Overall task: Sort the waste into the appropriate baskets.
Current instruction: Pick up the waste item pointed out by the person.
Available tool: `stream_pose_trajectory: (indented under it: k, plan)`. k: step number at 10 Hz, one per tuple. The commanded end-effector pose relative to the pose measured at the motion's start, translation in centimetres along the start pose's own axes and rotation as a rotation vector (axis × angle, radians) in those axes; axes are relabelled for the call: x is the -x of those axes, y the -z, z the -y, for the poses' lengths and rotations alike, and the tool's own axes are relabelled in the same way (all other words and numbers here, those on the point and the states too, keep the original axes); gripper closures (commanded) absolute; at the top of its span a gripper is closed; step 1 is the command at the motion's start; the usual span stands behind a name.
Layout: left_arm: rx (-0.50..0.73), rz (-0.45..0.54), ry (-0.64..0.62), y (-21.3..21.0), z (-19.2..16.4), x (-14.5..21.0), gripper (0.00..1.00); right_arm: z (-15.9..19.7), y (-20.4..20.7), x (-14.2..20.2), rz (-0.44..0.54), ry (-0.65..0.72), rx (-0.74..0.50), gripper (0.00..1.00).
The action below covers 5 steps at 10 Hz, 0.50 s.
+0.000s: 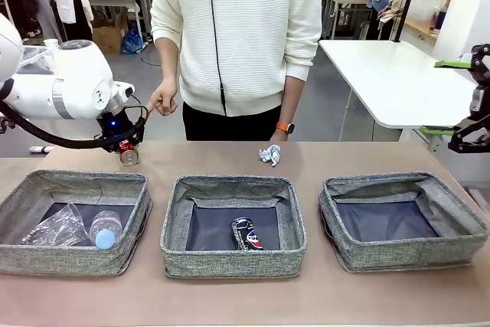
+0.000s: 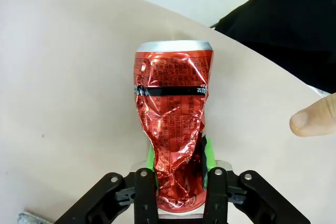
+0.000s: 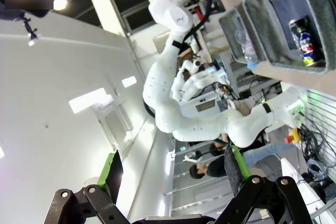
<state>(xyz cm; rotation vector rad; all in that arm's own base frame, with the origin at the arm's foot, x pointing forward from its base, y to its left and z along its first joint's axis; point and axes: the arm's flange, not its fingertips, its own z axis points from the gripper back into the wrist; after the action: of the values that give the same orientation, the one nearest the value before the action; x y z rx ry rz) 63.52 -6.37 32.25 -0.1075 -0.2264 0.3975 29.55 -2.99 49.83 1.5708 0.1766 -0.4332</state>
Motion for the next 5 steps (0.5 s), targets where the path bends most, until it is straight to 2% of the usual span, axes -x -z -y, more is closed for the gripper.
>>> stream_pose_trajectory:
  k: [1, 3, 5]
  plan:
    - [-0.038, -0.018, -0.028, 0.3, 0.7, -0.1, 1.00, 0.0, 0.1, 0.2, -0.007, -0.014, -0.020, 0.00]
    - [-0.069, -0.051, -0.036, -0.2, 0.3, -0.1, 1.00, 0.0, 0.1, 0.2, -0.007, -0.014, -0.020, 0.00]
    - [-0.047, -0.036, -0.041, -3.1, -1.1, 0.0, 1.00, 0.0, 0.1, 0.2, -0.007, -0.014, -0.020, 0.00]
